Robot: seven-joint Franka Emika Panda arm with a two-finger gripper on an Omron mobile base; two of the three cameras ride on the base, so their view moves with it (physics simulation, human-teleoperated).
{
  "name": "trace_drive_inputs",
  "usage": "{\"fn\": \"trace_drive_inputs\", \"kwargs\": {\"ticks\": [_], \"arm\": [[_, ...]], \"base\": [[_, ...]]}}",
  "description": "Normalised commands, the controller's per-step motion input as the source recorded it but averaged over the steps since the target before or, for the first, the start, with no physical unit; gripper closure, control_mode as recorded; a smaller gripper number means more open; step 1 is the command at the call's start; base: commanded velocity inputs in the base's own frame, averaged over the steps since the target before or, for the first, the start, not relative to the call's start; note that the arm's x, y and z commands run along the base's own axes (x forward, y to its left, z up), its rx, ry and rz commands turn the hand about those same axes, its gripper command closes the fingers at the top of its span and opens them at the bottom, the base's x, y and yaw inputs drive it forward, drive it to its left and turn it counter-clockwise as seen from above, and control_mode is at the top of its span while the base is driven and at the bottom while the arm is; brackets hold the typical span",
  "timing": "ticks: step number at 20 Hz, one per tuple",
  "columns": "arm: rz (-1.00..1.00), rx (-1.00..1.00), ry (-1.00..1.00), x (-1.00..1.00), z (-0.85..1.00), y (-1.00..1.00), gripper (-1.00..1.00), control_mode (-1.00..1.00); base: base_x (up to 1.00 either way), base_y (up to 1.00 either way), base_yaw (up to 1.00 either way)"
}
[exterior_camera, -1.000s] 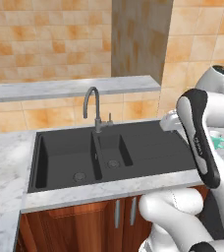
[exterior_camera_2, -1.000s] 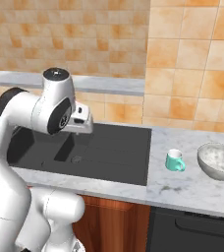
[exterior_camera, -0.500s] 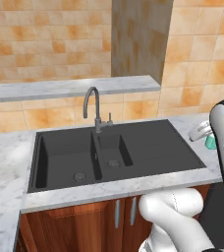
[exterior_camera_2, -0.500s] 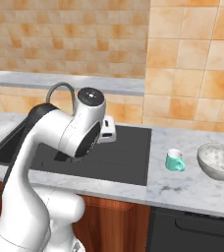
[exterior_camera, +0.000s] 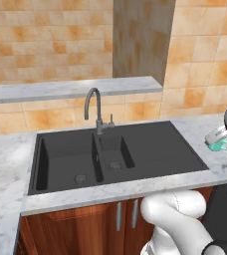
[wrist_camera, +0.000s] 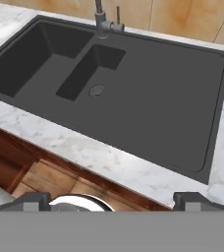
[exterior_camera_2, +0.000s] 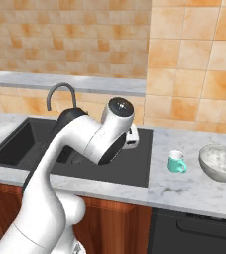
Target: Pick the mug and place it in the sink. Pick the bowl and place it in the open cabinet and then close the cabinet.
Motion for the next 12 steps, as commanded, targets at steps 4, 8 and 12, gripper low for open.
{"fn": "trace_drive_inputs", "kwargs": {"ticks": [4, 8, 12], "arm": [[0.08, 0.00, 0.00, 0.33, -0.18, -0.63, -1.00, -1.00], [0.07, 0.00, 0.00, 0.33, -0.27, -0.49, -1.00, -1.00], [0.01, 0.00, 0.03, 0.37, -0.37, -0.38, -1.00, -1.00]], "base": [[0.00, 0.00, 0.00], [0.00, 0.00, 0.00], [0.00, 0.00, 0.00]]}}
